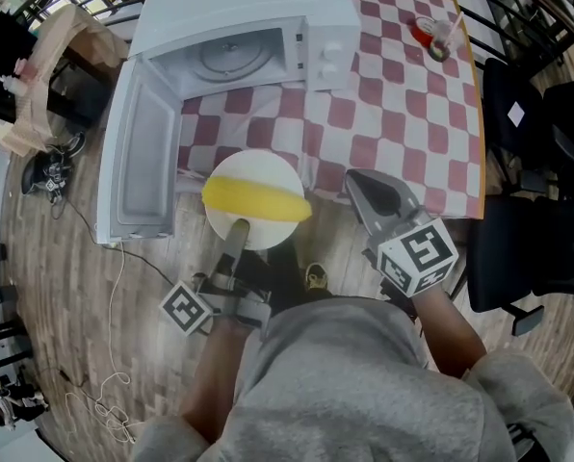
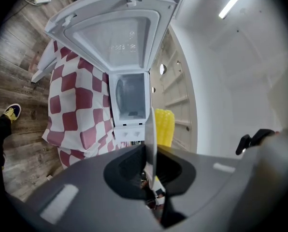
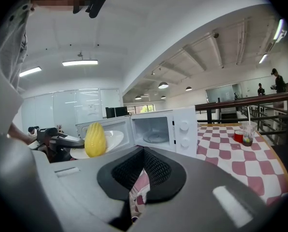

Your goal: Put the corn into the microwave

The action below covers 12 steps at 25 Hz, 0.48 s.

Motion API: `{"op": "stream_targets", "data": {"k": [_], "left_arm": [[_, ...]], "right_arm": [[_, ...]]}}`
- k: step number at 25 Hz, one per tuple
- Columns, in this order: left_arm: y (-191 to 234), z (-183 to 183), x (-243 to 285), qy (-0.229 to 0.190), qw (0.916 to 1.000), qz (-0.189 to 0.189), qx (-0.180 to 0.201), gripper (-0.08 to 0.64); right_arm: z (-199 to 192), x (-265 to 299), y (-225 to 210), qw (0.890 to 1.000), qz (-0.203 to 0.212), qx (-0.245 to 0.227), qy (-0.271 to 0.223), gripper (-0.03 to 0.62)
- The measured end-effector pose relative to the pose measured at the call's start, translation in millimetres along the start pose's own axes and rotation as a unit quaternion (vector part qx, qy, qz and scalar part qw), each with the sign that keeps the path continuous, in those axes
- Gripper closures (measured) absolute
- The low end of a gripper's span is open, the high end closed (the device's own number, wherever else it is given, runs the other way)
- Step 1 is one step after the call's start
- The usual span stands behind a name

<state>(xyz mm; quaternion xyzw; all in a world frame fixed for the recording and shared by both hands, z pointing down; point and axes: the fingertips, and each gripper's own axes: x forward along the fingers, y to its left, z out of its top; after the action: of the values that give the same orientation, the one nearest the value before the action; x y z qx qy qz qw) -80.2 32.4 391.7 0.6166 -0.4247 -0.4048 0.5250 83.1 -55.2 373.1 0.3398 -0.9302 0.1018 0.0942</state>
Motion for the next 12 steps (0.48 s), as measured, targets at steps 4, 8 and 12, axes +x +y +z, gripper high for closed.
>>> {"op": "stream_targets", "data": {"k": [4, 8, 12], "left_arm": [[7.2, 17.1, 17.8, 0.003, 1.0000, 0.003, -0.004, 0.531], [14.2, 36.3, 37.3, 0.008, 0.9998, 0.004, -0.015, 0.531], [19.6, 59.4, 55.1, 0.013, 0.9997, 0.007, -0.017, 0.531]], "right_arm": [[6.9, 20.8, -9.3, 1.000, -0.002, 0.003, 0.003, 0.594], [14.1, 46.6, -16.4, 1.000, -0.008, 0.005, 0.007, 0.594], [19.7, 77.1, -17.6, 1.000, -0.008, 0.014, 0.011, 0.594]]}}
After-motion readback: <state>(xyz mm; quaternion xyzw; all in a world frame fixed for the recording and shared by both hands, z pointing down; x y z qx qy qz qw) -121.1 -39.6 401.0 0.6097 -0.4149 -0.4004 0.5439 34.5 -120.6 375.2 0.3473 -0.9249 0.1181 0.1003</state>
